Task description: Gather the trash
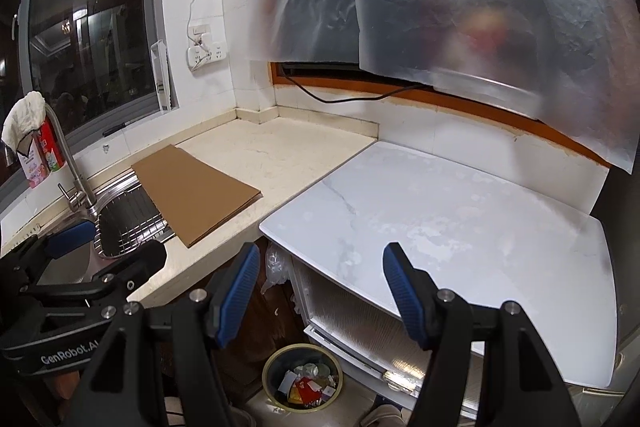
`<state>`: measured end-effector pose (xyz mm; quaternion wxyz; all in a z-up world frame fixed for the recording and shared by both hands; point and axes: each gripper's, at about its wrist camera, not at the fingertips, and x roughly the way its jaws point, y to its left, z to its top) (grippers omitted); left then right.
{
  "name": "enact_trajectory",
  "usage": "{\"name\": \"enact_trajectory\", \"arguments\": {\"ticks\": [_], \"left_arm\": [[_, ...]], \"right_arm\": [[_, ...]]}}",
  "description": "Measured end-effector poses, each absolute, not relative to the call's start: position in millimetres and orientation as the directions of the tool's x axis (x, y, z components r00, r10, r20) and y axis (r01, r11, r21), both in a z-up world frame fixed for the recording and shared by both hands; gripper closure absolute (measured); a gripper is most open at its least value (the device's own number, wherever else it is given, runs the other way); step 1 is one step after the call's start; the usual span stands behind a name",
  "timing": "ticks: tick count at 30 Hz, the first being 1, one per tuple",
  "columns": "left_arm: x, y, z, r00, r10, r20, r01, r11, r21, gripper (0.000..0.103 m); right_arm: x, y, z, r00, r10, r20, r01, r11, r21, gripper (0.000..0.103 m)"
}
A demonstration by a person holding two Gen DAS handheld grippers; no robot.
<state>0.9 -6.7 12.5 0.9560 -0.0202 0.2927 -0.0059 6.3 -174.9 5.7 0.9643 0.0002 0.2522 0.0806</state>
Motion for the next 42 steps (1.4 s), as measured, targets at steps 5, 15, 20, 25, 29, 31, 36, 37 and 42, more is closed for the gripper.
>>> {"name": "enact_trajectory", "arguments": {"ticks": [5,15,20,25,29,31,36,37,42], "left_arm": [[-1.0,-4.7,14.4,0.828,-0.019,-0.560,-0.005,0.999,-0.041,0.004],[-5.9,-4.4,12.6,0.823,-0.011,-0.567,-0.016,0.999,-0.043,0.004],[-6.0,-3.7,11.3,0.821,-0.008,-0.571,-0.020,0.999,-0.044,0.004],[-7.3,-2.6,9.6,0.821,-0.004,-0.571,-0.022,0.999,-0.038,0.004],[-6.9,-2.9,9.4,0.819,-0.005,-0.574,-0.021,0.999,-0.039,0.004],[-7.7,-2.4,9.1,0.817,-0.005,-0.576,-0.019,0.999,-0.035,0.004],[-7.2,-4.5,8.7,0.818,0.002,-0.575,-0.021,0.999,-0.026,0.004],[-7.0,-4.7,8.5,0.818,0.003,-0.576,-0.020,0.999,-0.025,0.004],[-6.3,-5.7,8.6,0.818,0.003,-0.576,-0.022,0.999,-0.026,0.004]], "right_arm": [[5.3,-174.1,6.9,0.864,0.154,-0.480,-0.154,0.987,0.040,0.038],[4.2,-174.1,7.6,0.862,0.154,-0.482,-0.152,0.987,0.043,0.038],[5.0,-174.2,7.2,0.865,0.147,-0.480,-0.147,0.988,0.039,0.038],[5.1,-174.4,7.2,0.865,0.149,-0.480,-0.148,0.988,0.040,0.038],[5.2,-174.6,5.7,0.866,0.142,-0.480,-0.142,0.989,0.036,0.038],[6.1,-175.2,4.4,0.864,0.140,-0.483,-0.139,0.990,0.038,0.038],[7.5,-176.3,2.6,0.863,0.138,-0.485,-0.136,0.990,0.041,0.038],[7.8,-176.6,2.5,0.863,0.138,-0.486,-0.135,0.990,0.040,0.038],[7.7,-177.1,2.2,0.863,0.139,-0.486,-0.136,0.990,0.040,0.038]]}}
